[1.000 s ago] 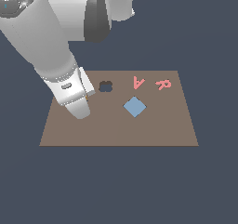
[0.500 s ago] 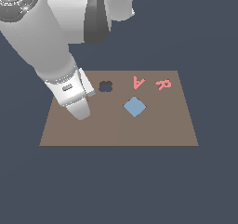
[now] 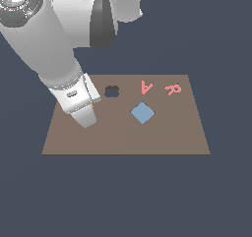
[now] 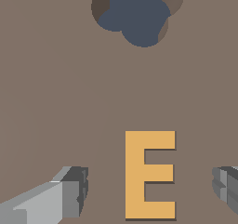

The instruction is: Insert a designated object into the corresponding slot on a board.

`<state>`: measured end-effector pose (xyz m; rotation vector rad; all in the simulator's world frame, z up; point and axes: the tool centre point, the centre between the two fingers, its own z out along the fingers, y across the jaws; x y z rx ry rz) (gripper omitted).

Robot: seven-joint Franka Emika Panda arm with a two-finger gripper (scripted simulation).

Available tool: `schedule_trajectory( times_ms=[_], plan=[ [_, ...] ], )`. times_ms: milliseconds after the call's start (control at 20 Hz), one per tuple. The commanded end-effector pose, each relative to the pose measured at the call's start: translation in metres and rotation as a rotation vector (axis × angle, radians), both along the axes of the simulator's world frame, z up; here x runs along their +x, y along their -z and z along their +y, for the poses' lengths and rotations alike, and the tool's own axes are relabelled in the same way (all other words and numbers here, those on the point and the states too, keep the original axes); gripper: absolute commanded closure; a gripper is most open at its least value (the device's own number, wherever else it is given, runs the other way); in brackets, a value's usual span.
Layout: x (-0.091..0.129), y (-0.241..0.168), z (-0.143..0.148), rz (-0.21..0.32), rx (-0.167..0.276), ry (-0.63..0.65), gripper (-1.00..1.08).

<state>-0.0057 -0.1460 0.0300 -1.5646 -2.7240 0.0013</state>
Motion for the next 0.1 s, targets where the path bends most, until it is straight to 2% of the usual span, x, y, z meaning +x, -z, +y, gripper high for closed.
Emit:
schedule_trajectory(
  times_ms=[0, 50],
  plan=[
    [0.0001, 0.0000, 0.0000, 0.000, 0.000, 0.000, -0.92],
    [0.0001, 0.0000, 0.0000, 0.000, 0.000, 0.000, -0.92]
  ],
)
